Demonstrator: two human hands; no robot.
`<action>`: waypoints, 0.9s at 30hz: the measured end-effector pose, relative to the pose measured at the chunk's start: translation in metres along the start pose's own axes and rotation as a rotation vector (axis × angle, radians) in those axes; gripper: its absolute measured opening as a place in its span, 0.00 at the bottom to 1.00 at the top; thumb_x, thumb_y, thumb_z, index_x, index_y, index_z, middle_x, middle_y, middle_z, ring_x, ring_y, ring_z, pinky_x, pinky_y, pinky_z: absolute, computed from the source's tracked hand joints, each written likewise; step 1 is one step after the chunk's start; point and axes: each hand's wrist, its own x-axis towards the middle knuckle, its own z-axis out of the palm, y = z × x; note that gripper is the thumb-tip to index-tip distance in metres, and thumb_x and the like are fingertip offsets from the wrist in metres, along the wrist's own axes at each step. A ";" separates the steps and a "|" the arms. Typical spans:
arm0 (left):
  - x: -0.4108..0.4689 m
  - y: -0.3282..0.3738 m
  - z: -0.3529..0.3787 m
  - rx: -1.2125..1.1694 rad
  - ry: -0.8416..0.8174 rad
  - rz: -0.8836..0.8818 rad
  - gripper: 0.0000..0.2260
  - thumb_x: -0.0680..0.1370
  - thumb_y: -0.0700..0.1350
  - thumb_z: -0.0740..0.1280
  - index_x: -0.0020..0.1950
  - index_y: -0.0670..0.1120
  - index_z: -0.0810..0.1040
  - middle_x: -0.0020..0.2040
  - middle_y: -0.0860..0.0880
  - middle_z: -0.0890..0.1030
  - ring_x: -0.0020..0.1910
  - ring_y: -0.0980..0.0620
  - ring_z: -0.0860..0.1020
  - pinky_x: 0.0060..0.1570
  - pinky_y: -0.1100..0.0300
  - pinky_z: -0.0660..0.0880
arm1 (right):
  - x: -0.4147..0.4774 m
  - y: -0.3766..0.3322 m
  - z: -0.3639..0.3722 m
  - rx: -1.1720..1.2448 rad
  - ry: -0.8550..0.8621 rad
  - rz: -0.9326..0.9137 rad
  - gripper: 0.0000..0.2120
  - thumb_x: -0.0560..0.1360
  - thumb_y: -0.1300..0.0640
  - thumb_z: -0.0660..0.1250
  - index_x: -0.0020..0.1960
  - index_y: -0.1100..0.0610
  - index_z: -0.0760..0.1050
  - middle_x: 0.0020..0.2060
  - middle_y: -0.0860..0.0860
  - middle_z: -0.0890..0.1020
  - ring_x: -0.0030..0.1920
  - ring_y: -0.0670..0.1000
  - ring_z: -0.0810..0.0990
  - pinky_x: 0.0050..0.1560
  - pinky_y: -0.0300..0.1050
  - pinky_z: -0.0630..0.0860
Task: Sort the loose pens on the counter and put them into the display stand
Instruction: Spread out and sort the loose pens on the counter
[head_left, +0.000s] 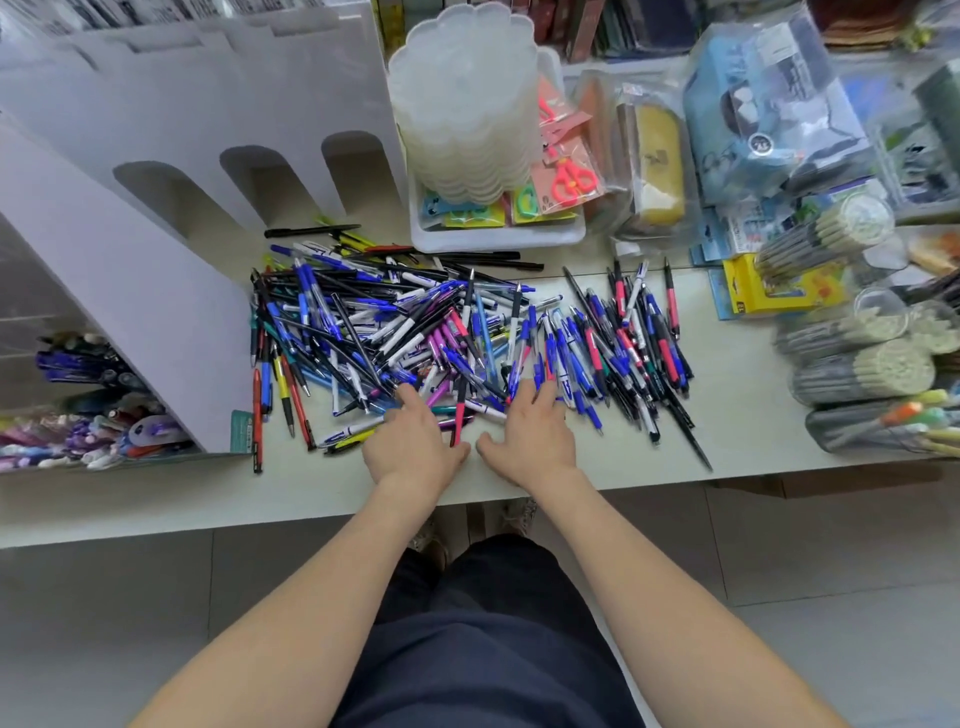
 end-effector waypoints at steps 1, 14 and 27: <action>0.001 -0.001 0.001 0.032 0.017 0.015 0.48 0.70 0.72 0.73 0.74 0.42 0.59 0.61 0.43 0.79 0.54 0.41 0.84 0.36 0.54 0.71 | 0.001 -0.002 0.004 -0.022 0.031 -0.010 0.32 0.77 0.40 0.70 0.67 0.60 0.63 0.64 0.62 0.67 0.59 0.63 0.73 0.54 0.55 0.78; 0.017 -0.023 0.018 0.209 0.221 0.275 0.18 0.81 0.51 0.72 0.66 0.43 0.74 0.58 0.44 0.75 0.55 0.43 0.77 0.49 0.48 0.75 | 0.016 0.003 -0.012 -0.427 0.037 -0.216 0.14 0.84 0.61 0.59 0.69 0.63 0.67 0.59 0.59 0.75 0.54 0.59 0.81 0.36 0.49 0.73; 0.020 -0.011 0.007 0.276 0.141 0.315 0.12 0.77 0.34 0.57 0.58 0.44 0.73 0.53 0.44 0.76 0.51 0.44 0.75 0.48 0.51 0.71 | 0.042 0.065 -0.142 0.035 -0.321 -0.078 0.07 0.87 0.57 0.58 0.62 0.60 0.67 0.45 0.58 0.79 0.38 0.56 0.77 0.34 0.51 0.71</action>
